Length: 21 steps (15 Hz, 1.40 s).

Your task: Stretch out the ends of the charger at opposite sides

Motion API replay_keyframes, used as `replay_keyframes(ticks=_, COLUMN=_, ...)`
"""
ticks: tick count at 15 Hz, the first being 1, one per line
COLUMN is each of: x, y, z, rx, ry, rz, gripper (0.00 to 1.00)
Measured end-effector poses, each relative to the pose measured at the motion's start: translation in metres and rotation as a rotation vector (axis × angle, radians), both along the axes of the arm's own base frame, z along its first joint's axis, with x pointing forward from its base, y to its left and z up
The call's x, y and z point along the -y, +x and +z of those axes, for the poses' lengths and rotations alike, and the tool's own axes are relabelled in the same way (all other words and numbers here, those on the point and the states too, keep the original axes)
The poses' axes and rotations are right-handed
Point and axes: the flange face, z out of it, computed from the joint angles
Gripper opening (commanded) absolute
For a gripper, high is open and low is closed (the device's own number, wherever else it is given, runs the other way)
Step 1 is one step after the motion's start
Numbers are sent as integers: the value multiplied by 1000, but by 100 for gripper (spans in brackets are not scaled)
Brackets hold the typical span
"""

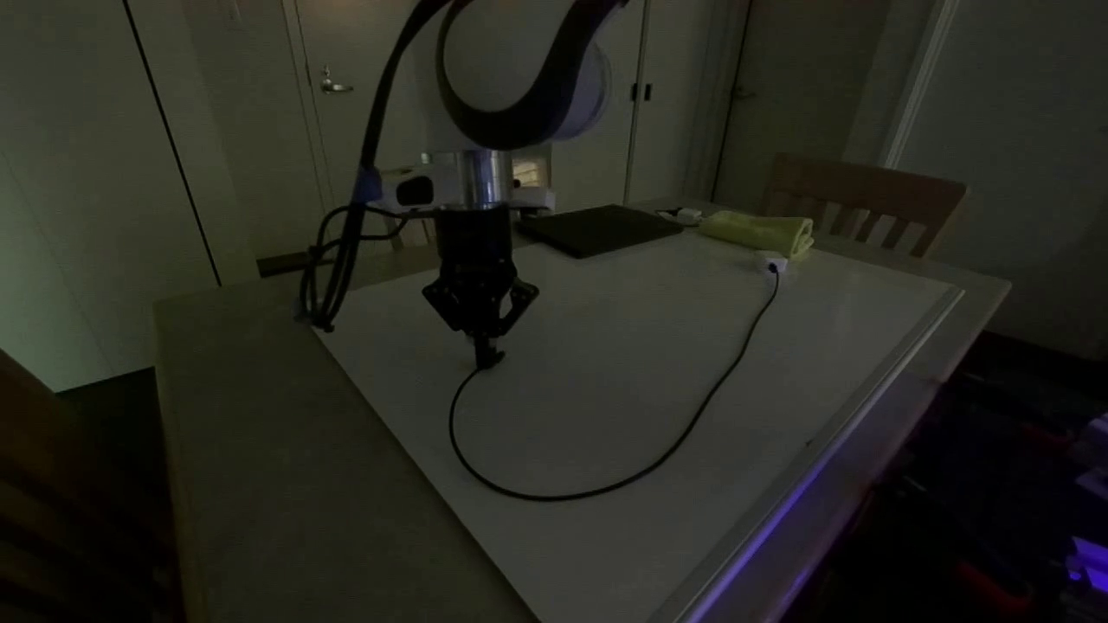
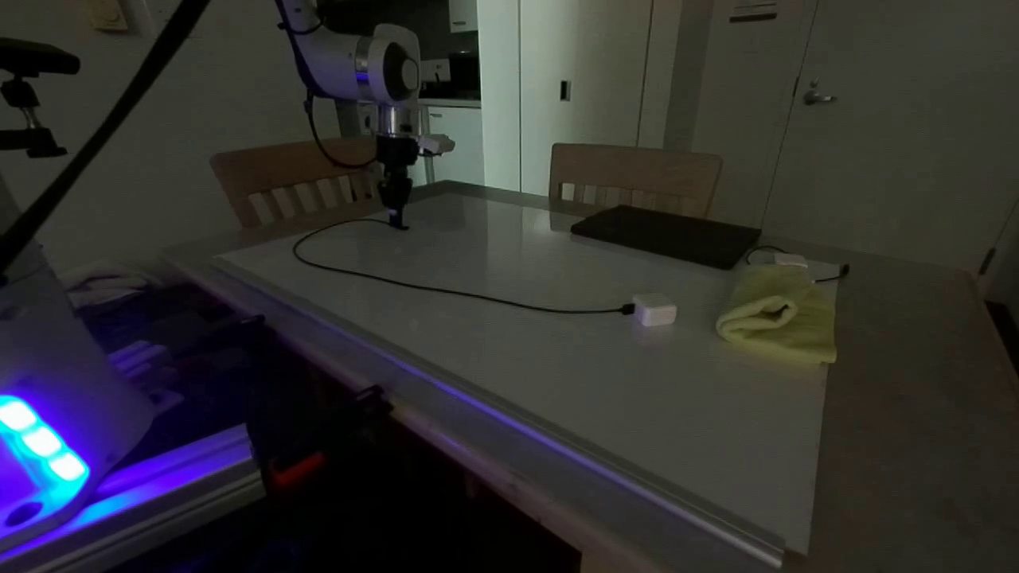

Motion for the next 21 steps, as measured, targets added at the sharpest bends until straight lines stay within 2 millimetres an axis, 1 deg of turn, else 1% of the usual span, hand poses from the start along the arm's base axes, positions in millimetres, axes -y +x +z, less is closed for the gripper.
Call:
replay_keyframes(ticks=1, x=-9, y=3, z=0, rx=6, ry=11, rz=53, gripper=1)
replay_keyframes(ticks=2, x=-17, y=7, z=1, rx=15, ry=27, rz=104, gripper=3)
replay_keyframes(ticks=3, x=-20, y=8, z=1, rx=18, ry=33, rz=109, gripper=3)
replay_keyframes(ticks=5, x=-20, y=8, z=1, rx=19, ry=31, rz=106, gripper=3)
replay_keyframes(ticks=6, x=-20, y=8, z=1, rx=20, ry=31, rz=105, gripper=1)
replay_keyframes(ticks=9, x=-21, y=8, z=2, rx=23, ry=38, rz=121, gripper=1)
replay_keyframes(ticks=12, x=-33, y=5, z=6, rx=46, ry=79, rz=250, gripper=1)
replay_keyframes(ticks=16, x=-58, y=-6, z=14, rx=59, ry=136, rz=459, gripper=1)
replay_keyframes(ticks=17, x=-63, y=-8, z=14, rx=61, ry=147, rz=514, gripper=3)
replay_keyframes(ticks=19, x=-70, y=-12, z=14, rx=64, ry=166, rz=601, gripper=3)
replay_keyframes(ticks=20, x=-72, y=-12, z=13, rx=64, ry=171, rz=617, gripper=1)
replay_keyframes(ticks=21, x=-72, y=-11, z=11, rx=63, ry=174, rz=624, gripper=1)
